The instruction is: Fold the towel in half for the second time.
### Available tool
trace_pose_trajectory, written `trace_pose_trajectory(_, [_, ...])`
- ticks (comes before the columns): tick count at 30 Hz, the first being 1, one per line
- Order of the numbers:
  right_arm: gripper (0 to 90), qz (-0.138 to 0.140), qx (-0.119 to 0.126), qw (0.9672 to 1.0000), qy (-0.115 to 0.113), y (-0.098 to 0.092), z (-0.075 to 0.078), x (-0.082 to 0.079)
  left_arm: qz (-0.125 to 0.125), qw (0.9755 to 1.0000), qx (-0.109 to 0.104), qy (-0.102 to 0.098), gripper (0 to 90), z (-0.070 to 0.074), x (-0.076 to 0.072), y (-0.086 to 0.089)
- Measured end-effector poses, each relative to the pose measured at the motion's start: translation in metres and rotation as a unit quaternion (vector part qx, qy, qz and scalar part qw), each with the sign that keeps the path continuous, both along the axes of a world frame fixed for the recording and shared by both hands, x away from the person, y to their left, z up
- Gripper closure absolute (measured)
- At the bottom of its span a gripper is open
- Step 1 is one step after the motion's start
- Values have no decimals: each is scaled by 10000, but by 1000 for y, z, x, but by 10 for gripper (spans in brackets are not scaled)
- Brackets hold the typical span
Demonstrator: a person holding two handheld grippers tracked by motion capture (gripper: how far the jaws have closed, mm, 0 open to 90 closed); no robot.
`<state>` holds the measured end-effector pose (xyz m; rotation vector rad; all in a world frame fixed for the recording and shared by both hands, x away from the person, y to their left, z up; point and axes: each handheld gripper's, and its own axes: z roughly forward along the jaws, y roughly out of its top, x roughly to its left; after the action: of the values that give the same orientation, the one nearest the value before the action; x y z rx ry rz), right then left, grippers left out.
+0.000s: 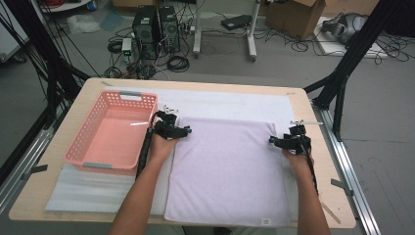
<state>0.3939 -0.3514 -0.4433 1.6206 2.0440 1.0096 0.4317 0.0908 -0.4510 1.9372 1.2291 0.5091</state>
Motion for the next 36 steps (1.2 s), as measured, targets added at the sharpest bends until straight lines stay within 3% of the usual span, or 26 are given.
trace_pose_trajectory(2, [348, 3, -64, 10000, 38, 4, 1, 4, -8, 9999, 92, -56, 350, 0, -2, -2])
trace_pose_trajectory(4, [450, 69, -351, 9994, 29, 12, 2, 7, 27, 9999, 100, -50, 369, 0, -2, -2])
trace_pose_trajectory(7, [525, 102, -529, 9985, 14, 17, 2, 8, 59, 9999, 96, -58, 436, 0, -2, -2])
trace_pose_trajectory(11, [765, 296, -446, 9986, 30, 22, 3, 7, -70, 9999, -142, -1, 647, 1, -4, 0])
trace_pose_trajectory(12, [765, 296, -446, 9986, 30, 22, 3, 7, -63, 9999, -145, -26, 647, 0, -4, -1])
trace_pose_trajectory(13, [818, 321, -410, 9986, 45, 24, 3, 6, -236, 9988, -433, 65, 751, -1, -5, -1])
trace_pose_trajectory(14, [829, 277, -348, 9990, 70, 24, 3, 6, -236, 9988, -433, 65, 835, -1, -5, -1])
trace_pose_trajectory(16, [838, 244, -263, 9993, 102, 23, 3, 6, -184, 9994, -286, 39, 839, 1, -7, -4])
trace_pose_trajectory(19, [847, 135, -28, 9998, 142, 20, 2, 6, -89, 9989, -438, 135, 847, 1, -5, -3])
trace_pose_trajectory(22, [851, 118, -114, 9999, 6, 22, 3, 5, 8, 9987, -496, 99, 854, 3, -6, -2])
trace_pose_trajectory(23, [853, 66, -149, 9997, -174, 23, 6, 5, 82, 9983, -571, 32, 855, 6, -5, -2])
trace_pose_trajectory(27, [853, -30, -43, 9991, -413, 21, 15, 7, 291, 9958, -829, -241, 856, 17, -5, 2])
trace_pose_trajectory(30, [853, 16, -158, 9977, -652, 24, 26, 10, 368, 9946, -912, -332, 856, 22, -4, 4])
trace_pose_trajectory(31, [853, 6, -171, 9972, -722, 25, 31, 11, 418, 9928, -1006, -506, 856, 29, -3, 5])
trace_pose_trajectory(32, [853, 6, -171, 9972, -722, 25, 31, 11, 418, 9928, -1006, -506, 856, 29, -3, 5])
trace_pose_trajectory(33, [853, -24, -125, 9952, -972, 26, 39, 11, 393, 9927, -1009, -535, 856, 34, -3, 6])
trace_pose_trajectory(36, [852, 12, -78, 9946, -1038, 25, 40, 11, 332, 9924, -1031, -588, 855, 36, -5, 8])
